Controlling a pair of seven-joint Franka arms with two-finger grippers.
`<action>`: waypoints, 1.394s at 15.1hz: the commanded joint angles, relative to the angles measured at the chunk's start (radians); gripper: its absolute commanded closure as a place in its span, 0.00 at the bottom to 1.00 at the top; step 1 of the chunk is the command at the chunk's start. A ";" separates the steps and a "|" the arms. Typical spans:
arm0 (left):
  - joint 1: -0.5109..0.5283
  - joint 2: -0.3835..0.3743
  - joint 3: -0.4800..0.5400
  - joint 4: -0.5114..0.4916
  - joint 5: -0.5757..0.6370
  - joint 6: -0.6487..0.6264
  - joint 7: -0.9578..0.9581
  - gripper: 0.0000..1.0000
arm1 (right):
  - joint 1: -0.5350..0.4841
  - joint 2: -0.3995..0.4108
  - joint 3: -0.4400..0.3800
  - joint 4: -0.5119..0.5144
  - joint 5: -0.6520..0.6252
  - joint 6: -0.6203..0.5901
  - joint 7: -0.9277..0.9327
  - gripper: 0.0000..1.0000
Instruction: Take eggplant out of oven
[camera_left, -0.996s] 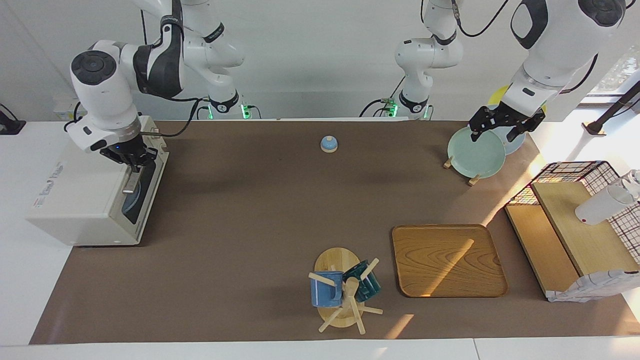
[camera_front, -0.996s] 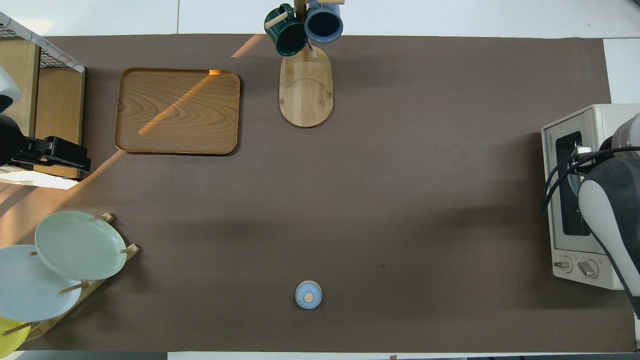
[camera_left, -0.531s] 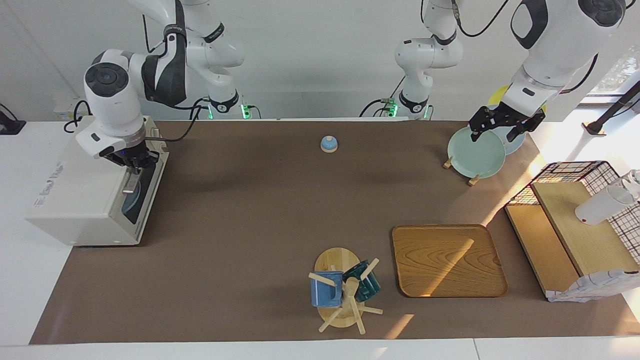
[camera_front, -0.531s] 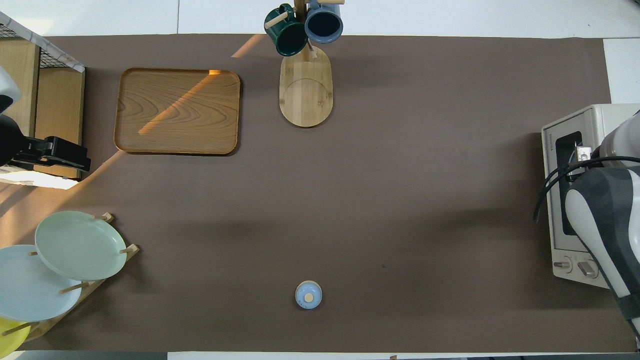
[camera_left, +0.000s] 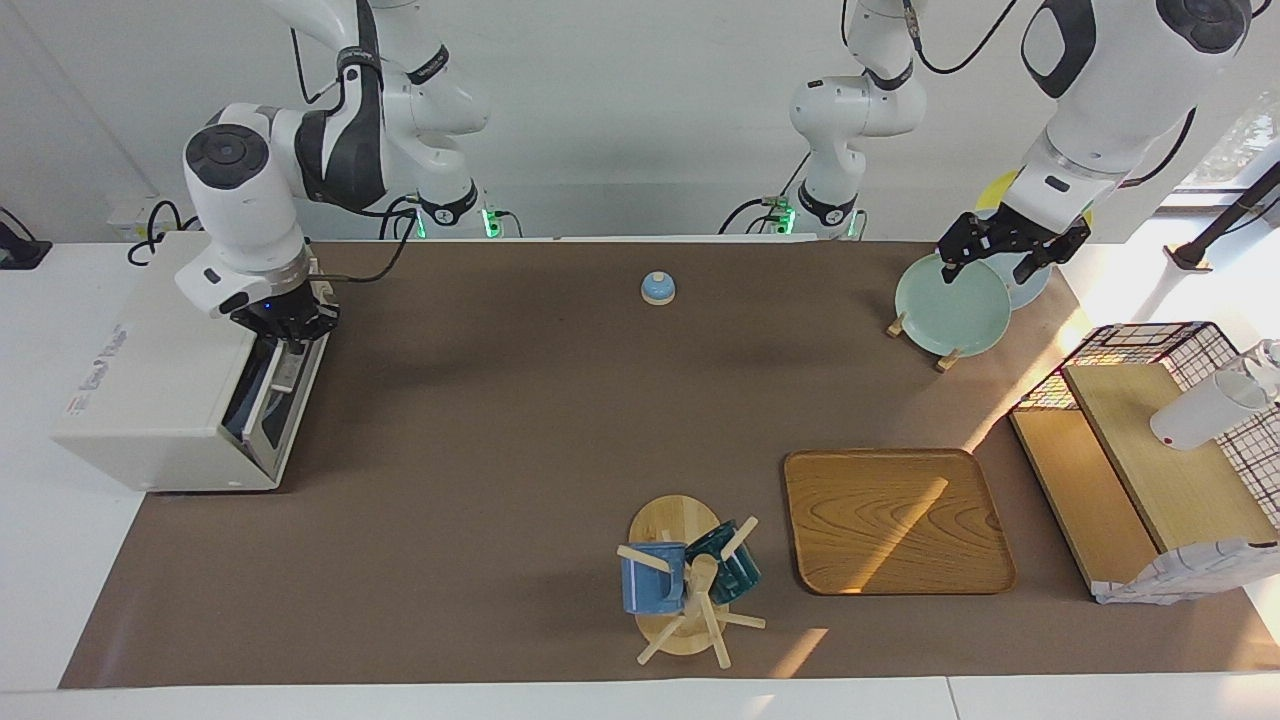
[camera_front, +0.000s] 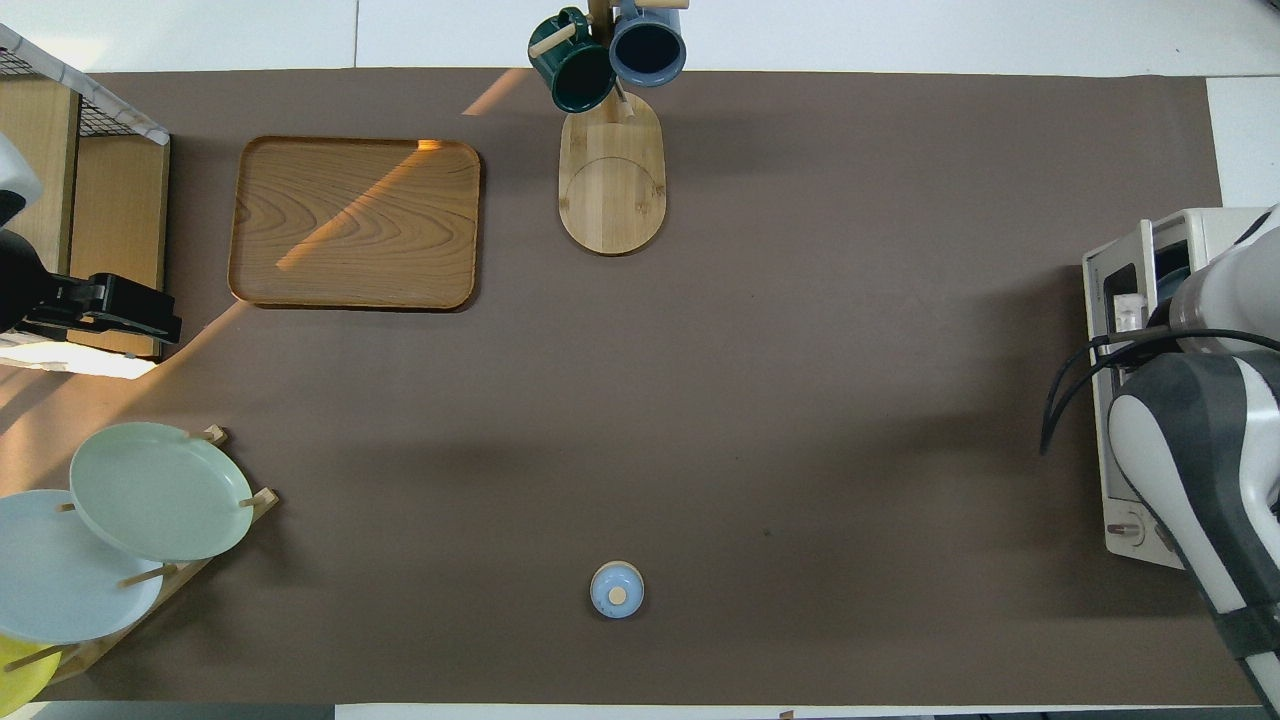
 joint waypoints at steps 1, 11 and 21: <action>0.012 -0.005 -0.011 0.004 0.021 -0.006 0.004 0.00 | -0.005 0.058 -0.006 -0.074 0.031 0.136 0.018 1.00; 0.012 -0.005 -0.011 0.004 0.021 -0.006 0.004 0.00 | 0.068 0.190 0.000 -0.107 0.100 0.339 0.133 1.00; 0.012 -0.005 -0.011 0.004 0.021 -0.010 0.004 0.00 | 0.110 0.235 0.002 -0.104 0.106 0.362 0.280 1.00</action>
